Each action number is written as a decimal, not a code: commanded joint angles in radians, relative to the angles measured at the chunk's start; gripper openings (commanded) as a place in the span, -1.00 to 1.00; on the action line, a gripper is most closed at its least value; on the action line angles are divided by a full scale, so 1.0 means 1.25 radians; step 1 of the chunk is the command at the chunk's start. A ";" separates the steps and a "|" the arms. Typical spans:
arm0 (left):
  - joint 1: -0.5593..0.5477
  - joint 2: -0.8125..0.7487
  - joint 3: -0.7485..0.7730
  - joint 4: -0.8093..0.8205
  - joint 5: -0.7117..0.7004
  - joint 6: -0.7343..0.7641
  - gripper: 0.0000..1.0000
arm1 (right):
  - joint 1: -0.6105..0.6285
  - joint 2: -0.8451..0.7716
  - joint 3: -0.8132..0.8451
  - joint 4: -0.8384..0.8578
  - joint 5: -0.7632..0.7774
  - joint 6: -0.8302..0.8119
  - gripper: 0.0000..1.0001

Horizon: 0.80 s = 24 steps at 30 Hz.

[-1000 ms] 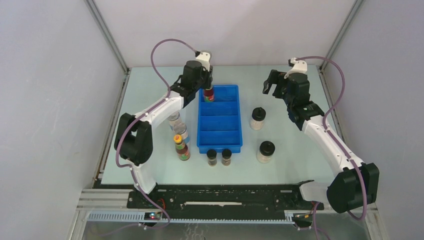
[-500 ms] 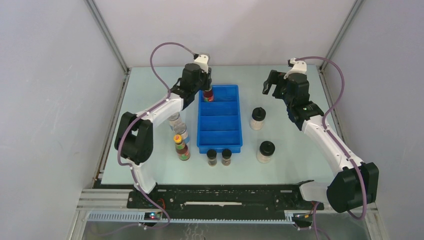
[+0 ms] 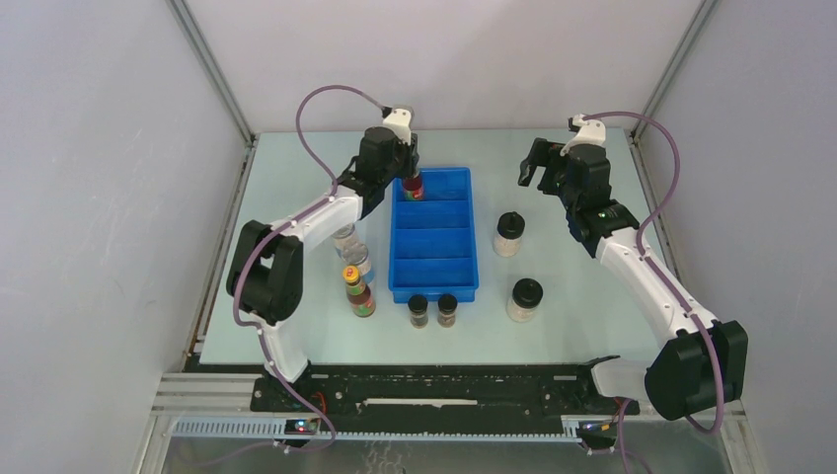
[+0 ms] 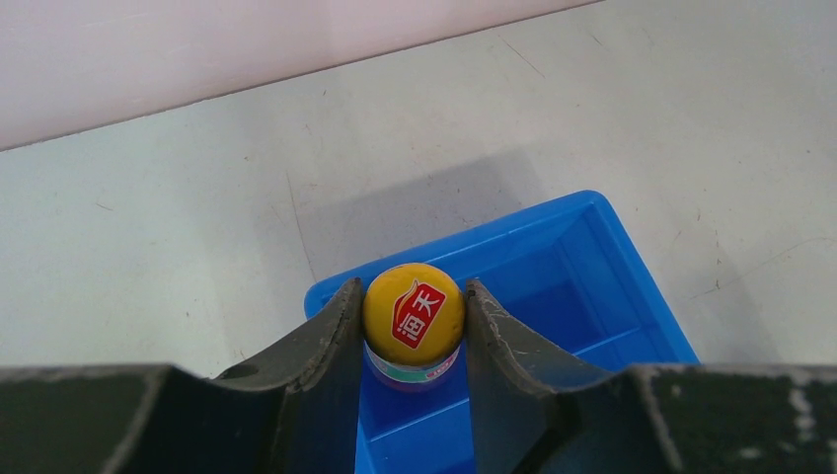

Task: Organize the condiment bottles
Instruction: Place the bottle in the storage box.

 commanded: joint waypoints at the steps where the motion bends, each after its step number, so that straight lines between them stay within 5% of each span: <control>1: 0.002 -0.023 -0.014 0.101 0.009 -0.012 -1.00 | 0.005 -0.003 0.000 0.031 0.010 -0.004 0.99; 5: 0.001 -0.025 -0.024 0.096 0.004 -0.008 -0.94 | 0.007 -0.005 0.000 0.028 0.010 -0.003 0.99; 9: 0.000 -0.028 -0.032 0.091 0.001 -0.002 -0.40 | 0.011 -0.004 -0.001 0.028 0.012 -0.002 0.99; 14: -0.003 -0.031 -0.037 0.081 -0.005 0.001 -0.07 | 0.015 -0.004 0.000 0.026 0.016 0.001 0.99; 24: -0.017 -0.046 -0.043 0.066 -0.015 0.007 0.18 | 0.020 -0.012 -0.002 0.019 0.020 0.003 0.99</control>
